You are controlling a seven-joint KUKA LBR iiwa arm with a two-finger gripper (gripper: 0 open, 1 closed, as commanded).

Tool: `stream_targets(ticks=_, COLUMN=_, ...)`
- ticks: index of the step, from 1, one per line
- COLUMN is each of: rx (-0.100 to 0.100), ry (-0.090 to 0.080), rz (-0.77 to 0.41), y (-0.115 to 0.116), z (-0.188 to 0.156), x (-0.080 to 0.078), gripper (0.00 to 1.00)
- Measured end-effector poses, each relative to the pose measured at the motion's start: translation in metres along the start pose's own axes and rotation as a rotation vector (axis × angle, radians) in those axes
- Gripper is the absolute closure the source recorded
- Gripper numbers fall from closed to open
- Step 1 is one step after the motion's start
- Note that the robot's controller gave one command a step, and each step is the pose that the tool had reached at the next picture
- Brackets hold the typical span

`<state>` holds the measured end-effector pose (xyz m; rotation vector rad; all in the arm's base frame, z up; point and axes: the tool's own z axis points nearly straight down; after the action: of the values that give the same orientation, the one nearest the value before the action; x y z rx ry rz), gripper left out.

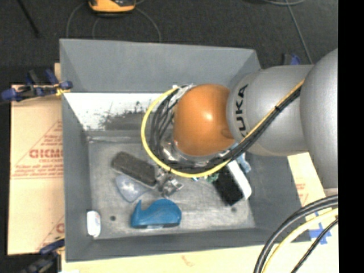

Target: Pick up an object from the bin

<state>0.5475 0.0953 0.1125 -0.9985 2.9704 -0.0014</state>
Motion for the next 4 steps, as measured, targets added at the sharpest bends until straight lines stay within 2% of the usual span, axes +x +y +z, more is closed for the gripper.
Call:
stream_targets(ticks=1, rx=-0.004, ry=0.004, rz=-0.002, y=0.005, z=-0.004, x=0.000, gripper=1.00)
stream_targets(ticks=2, rx=-0.004, ry=0.010, rz=-0.014, y=0.035, z=-0.062, x=-0.002, gripper=1.00)
stream_targets(ticks=3, rx=0.001, ry=-0.008, rz=-0.021, y=0.034, z=-0.083, x=-0.009, gripper=1.00)
stream_targets(ticks=4, rx=-0.004, ry=0.002, rz=-0.028, y=0.065, z=-0.062, x=-0.048, gripper=0.00)
